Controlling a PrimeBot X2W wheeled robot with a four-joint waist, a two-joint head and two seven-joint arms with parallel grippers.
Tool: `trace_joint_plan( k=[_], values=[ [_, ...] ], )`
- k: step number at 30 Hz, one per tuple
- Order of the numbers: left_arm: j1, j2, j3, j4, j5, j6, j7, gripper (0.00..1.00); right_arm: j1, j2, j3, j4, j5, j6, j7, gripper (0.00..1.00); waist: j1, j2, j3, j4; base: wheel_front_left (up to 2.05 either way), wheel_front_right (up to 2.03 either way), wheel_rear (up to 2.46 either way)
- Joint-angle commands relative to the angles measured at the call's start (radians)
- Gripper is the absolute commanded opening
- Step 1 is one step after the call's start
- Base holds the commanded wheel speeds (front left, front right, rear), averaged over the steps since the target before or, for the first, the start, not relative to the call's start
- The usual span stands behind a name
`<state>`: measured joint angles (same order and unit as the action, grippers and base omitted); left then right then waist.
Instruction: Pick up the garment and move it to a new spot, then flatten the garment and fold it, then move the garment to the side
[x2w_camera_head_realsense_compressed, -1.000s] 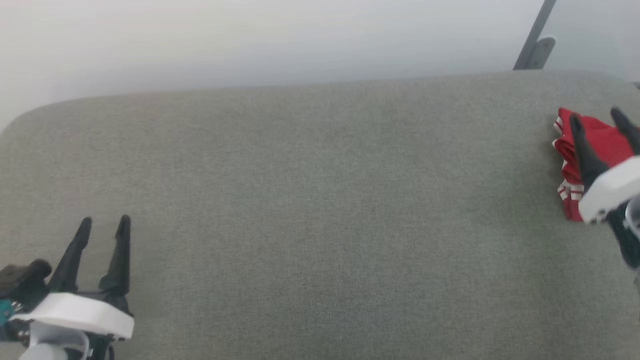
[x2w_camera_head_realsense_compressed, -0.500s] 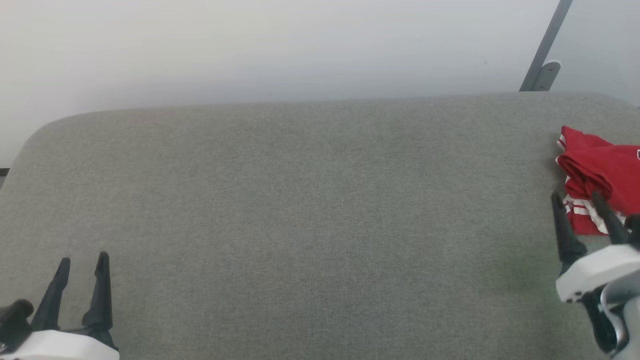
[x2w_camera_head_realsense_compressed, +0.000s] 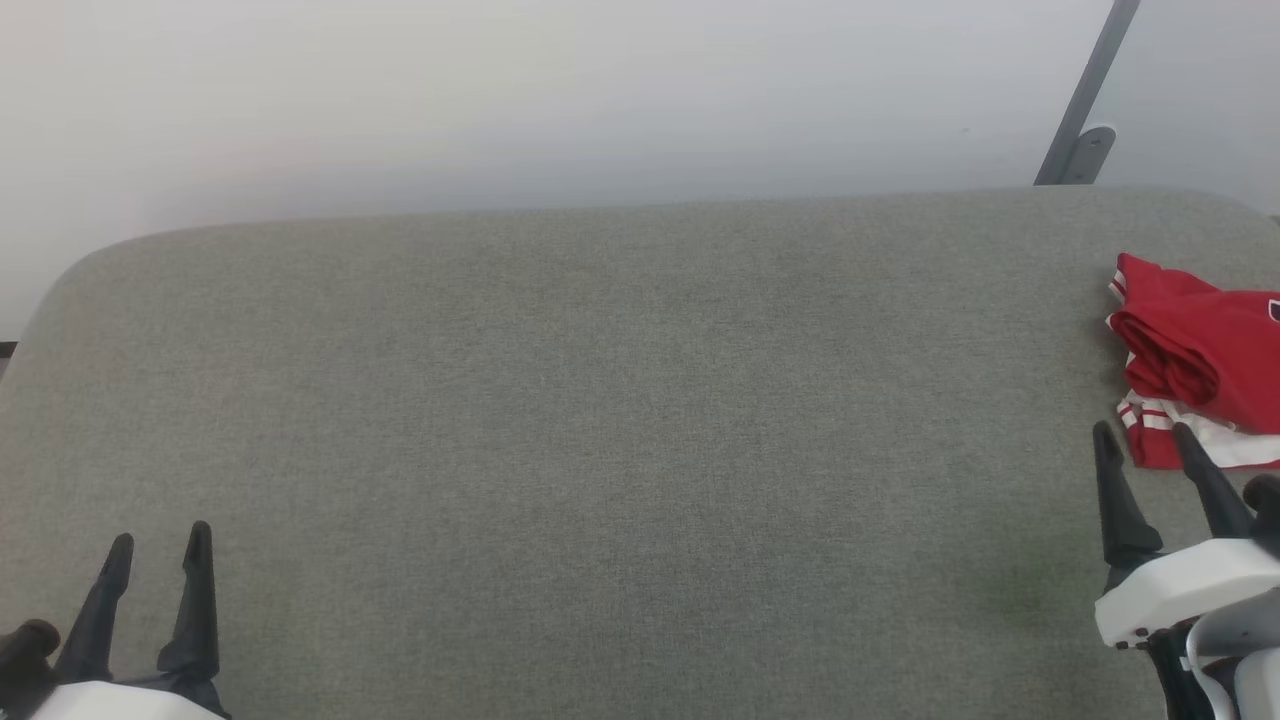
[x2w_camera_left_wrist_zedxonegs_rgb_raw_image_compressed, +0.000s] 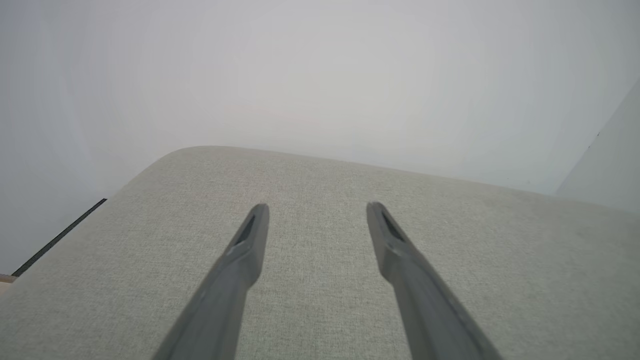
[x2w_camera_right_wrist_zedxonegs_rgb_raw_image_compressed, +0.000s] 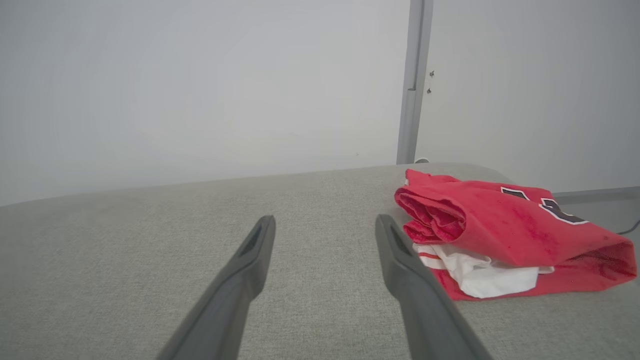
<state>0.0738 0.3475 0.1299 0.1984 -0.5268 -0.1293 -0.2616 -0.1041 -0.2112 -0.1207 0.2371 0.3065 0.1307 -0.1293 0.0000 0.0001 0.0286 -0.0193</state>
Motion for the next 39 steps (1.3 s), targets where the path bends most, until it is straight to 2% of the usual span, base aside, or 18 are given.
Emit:
trace_joint_plan(
  k=[1,29,30,35,39],
  values=[
    [0.005,0.0,0.0,-0.004,0.015,-0.001,-0.003,1.0,0.01,0.007,-0.003,-0.01,-0.005,0.0,0.005,1.0,0.0,-0.0001,0.0,0.0,0.0,0.0,0.0],
    [0.007,-0.002,-0.017,-0.026,0.034,-0.001,-0.003,1.0,0.036,0.026,0.014,-0.046,0.017,0.0,0.03,1.0,0.0,-0.0001,-0.009,0.01,0.0,0.0,0.0],
    [0.005,-0.005,-0.023,-0.021,0.03,0.0,0.0,0.0,0.03,0.025,0.016,-0.037,0.013,0.0,0.029,0.0,0.0,-0.0001,-0.009,0.01,0.0,0.0,0.0],
    [0.004,-0.034,-0.03,0.004,0.007,0.0,0.01,0.0,0.04,0.036,0.016,-0.012,0.038,0.0,0.037,0.0,0.0,-0.0001,-0.009,0.01,0.0,0.0,0.0],
    [-0.007,-0.049,-0.028,0.006,-0.056,0.0,0.032,0.0,0.035,0.043,0.013,-0.009,0.11,0.0,0.052,0.0,0.0,-0.0001,-0.01,0.011,0.0,0.0,0.0]
  ],
)
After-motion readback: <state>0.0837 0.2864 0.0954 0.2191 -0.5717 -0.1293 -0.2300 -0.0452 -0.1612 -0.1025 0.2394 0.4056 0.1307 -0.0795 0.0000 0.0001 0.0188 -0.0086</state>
